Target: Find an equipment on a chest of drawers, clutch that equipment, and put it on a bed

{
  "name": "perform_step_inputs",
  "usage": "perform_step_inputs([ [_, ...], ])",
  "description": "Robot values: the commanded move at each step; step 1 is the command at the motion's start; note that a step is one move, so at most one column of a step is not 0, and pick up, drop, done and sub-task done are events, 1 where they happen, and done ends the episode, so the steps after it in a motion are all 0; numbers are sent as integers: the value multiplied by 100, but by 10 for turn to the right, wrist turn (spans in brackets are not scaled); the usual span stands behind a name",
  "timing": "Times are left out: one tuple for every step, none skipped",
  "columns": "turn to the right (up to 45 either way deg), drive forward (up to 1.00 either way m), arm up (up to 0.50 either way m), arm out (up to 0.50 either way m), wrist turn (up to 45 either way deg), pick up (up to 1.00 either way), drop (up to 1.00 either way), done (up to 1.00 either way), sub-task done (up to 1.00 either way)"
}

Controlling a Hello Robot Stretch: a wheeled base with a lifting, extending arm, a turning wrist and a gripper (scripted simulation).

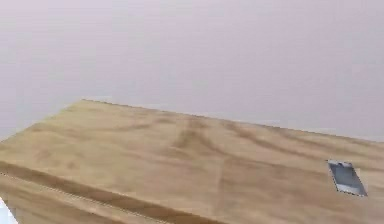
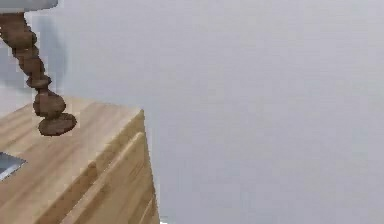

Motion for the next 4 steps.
perform_step_inputs([
  [-390,0,0,0,0,0,0,0,0],
  [0,0,50,0,0,0,0,0,0],
  [0,0,38,0,0,0,0,0,0],
  [0,0,0,32,0,0,0,0,0],
])
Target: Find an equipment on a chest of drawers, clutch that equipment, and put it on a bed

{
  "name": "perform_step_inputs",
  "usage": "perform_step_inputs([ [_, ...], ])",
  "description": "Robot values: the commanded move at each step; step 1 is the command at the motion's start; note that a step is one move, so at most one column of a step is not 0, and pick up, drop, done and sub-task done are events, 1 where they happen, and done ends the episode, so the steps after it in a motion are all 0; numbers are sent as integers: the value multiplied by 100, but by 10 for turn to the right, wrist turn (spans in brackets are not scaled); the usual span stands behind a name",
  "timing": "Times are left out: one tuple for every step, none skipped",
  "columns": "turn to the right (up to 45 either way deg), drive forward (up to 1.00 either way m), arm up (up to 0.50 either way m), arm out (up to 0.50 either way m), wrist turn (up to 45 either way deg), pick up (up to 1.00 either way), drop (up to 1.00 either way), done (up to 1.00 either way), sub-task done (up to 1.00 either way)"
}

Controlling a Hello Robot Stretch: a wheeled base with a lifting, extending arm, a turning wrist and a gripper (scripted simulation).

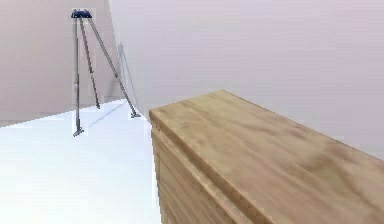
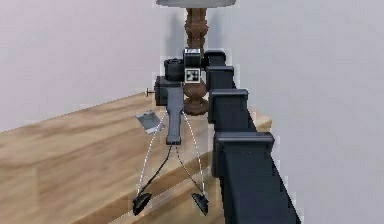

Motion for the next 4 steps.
perform_step_inputs([
  [0,0,0,0,450,0,0,0,0],
  [0,0,0,0,450,0,0,0,0],
  [0,0,0,0,450,0,0,0,0],
  [0,0,0,0,60,0,0,0,0],
])
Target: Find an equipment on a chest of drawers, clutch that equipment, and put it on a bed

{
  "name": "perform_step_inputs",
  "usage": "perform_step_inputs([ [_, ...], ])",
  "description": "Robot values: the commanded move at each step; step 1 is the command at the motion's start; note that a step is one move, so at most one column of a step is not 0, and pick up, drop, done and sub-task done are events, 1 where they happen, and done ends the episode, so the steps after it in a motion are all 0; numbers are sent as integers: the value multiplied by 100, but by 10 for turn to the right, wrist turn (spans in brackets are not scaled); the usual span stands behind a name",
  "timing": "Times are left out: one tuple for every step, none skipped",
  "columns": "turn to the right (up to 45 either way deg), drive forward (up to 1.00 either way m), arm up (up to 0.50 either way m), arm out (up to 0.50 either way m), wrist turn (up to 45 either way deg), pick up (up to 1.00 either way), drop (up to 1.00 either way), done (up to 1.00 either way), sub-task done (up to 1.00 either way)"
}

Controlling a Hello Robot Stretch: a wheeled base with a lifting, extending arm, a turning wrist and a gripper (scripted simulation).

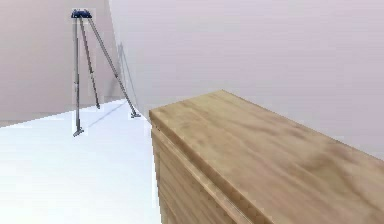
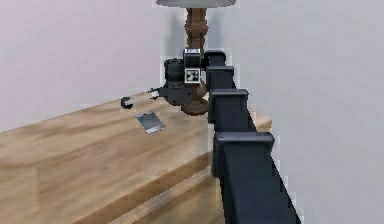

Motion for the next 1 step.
perform_step_inputs([
  [0,0,-12,0,0,0,0,0,0],
])
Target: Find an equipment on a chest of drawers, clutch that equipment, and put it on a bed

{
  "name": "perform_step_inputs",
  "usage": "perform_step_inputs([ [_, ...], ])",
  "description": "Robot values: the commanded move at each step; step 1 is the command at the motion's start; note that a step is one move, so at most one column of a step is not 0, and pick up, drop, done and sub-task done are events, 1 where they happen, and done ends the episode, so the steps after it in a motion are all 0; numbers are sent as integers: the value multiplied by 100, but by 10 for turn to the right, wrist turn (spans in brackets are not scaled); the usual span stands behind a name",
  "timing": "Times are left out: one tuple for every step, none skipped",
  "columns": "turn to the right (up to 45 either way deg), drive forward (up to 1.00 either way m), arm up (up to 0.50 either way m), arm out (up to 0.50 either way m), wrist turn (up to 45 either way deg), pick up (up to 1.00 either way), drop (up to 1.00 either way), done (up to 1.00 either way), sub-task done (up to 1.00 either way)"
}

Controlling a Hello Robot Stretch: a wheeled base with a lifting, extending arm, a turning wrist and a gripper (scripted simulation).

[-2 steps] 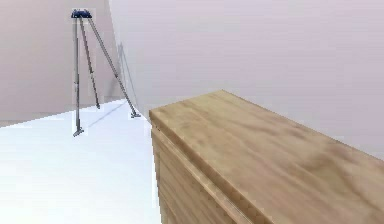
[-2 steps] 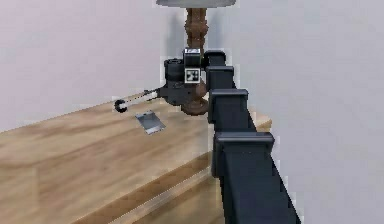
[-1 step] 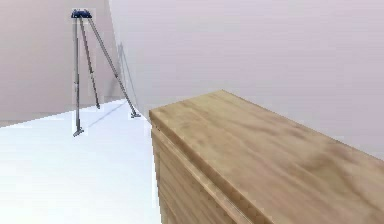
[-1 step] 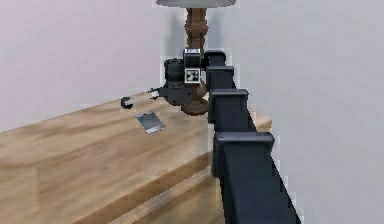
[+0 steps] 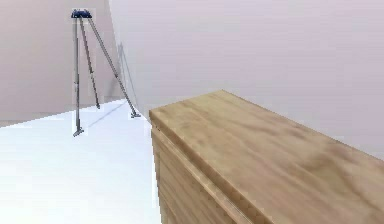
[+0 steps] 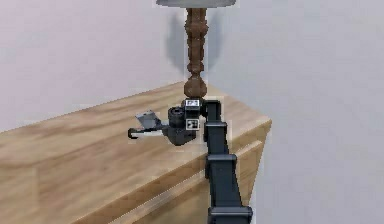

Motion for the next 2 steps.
perform_step_inputs([
  [0,0,0,0,0,100,0,0,0],
  [0,0,10,0,0,0,0,0,0],
])
